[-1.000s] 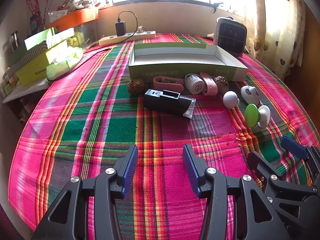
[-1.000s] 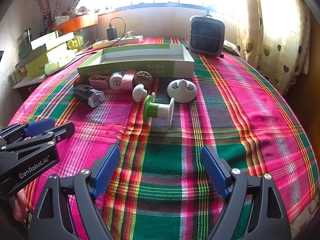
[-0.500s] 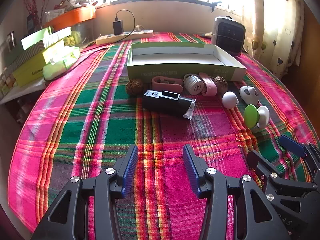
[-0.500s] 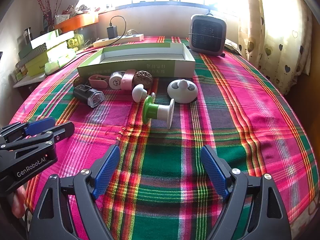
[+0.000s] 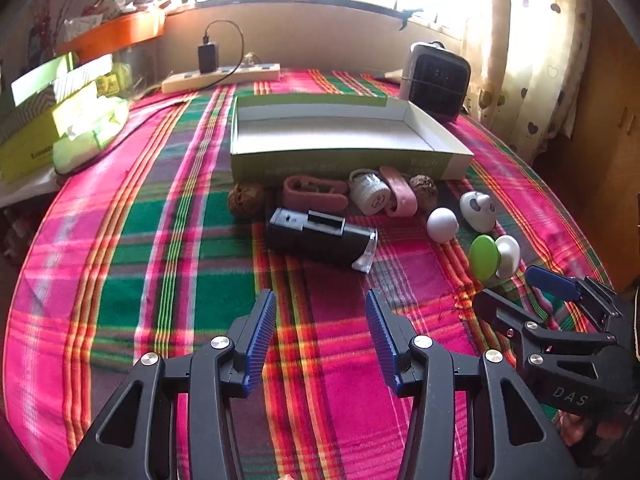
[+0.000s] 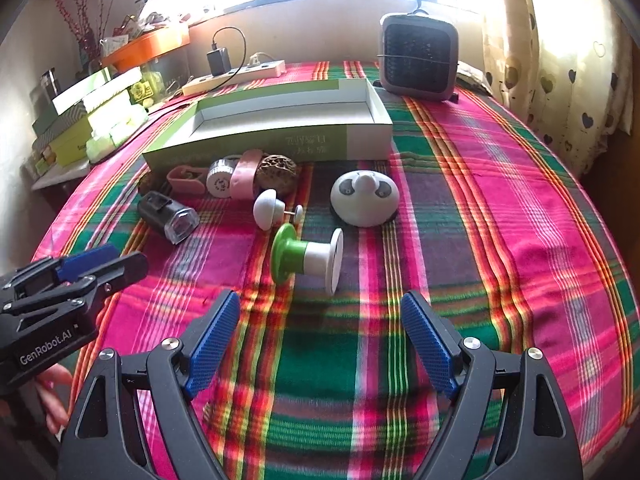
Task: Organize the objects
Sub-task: 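Move the right gripper toward the green-and-white spool, then close the right gripper on the green-and-white spool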
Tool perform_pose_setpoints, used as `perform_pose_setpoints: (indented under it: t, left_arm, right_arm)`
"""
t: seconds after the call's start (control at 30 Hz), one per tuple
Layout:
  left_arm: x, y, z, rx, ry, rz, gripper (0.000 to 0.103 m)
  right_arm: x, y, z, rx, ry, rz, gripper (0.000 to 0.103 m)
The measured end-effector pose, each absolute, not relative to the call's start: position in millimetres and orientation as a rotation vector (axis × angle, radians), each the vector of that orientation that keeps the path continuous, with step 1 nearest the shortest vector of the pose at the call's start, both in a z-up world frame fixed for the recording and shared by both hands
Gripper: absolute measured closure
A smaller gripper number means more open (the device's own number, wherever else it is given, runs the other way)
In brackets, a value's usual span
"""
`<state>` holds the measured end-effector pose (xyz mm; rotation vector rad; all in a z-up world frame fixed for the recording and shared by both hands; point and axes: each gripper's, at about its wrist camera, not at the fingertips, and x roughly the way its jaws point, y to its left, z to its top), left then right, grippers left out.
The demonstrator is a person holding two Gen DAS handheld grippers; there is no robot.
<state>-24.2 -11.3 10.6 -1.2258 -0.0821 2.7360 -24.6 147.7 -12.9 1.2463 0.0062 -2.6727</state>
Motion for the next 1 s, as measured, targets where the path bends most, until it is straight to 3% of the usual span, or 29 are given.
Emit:
perform_pose_setpoints:
  t: [0.67, 1.0]
  left_arm:
    - [-58.8, -13.1, 15.7, -1.262, -0.185, 2.69, 0.058]
    - [-64.7, -0.4, 20.9, -1.287, -0.177, 2.711, 0.058]
  right_arm:
    - [-42.0, 149.3, -14.1, 1.29, -0.019, -2.669, 0.021]
    - [-41.4, 155.4, -13.0, 1.267, -0.011, -2.689, 0.042]
